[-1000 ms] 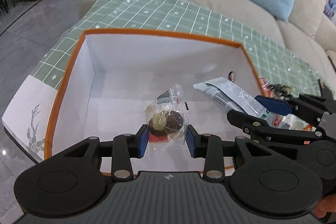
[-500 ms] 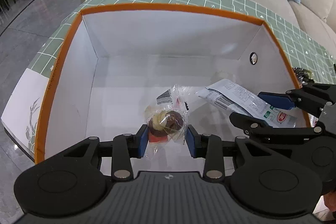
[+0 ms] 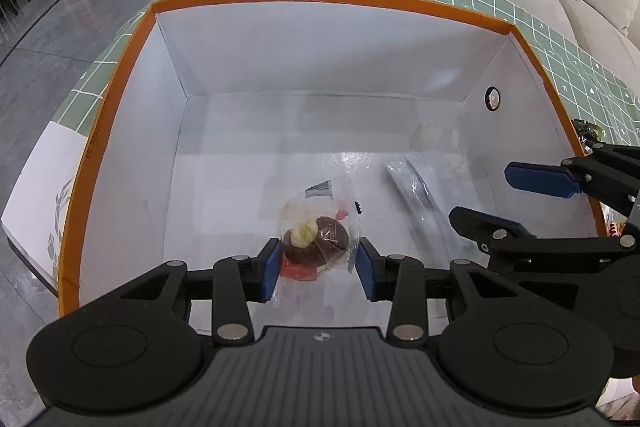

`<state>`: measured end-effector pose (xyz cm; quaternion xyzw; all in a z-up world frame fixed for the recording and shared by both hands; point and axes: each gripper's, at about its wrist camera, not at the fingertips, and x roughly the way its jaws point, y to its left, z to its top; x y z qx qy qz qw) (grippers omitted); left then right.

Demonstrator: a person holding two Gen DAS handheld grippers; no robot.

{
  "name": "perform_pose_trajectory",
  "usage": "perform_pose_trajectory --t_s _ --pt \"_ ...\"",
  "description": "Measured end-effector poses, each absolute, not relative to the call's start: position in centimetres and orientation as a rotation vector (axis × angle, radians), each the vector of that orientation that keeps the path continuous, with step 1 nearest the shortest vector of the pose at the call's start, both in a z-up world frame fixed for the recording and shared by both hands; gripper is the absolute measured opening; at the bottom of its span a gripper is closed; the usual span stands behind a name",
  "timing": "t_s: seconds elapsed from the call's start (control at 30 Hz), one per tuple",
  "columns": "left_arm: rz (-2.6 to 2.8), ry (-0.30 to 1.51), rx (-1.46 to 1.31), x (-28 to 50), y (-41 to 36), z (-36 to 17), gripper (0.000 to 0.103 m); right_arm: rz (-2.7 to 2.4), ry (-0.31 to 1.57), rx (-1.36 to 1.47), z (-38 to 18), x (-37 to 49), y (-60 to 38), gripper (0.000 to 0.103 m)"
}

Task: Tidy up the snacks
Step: 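Open the left tool to drop the candy bag while the right tool releases the sachet into the box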

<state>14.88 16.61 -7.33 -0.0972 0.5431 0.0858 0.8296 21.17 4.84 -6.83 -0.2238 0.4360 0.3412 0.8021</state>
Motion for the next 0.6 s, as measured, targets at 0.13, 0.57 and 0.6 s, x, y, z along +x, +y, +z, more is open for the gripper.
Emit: perform_pose_trajectory --t_s 0.13,0.57,0.6 --pt "0.190 1.152 -0.209 14.7 16.7 -7.3 0.048 0.733 0.918 -0.492 -6.5 20.9 4.9 0.051" --pt "0.187 1.081 -0.236 13.0 16.7 -5.3 0.060 0.678 0.844 -0.457 -4.3 19.8 2.9 0.075" --pt "0.184 1.065 -0.238 12.7 16.6 -5.0 0.062 0.672 0.836 -0.446 -4.0 19.7 2.5 0.075"
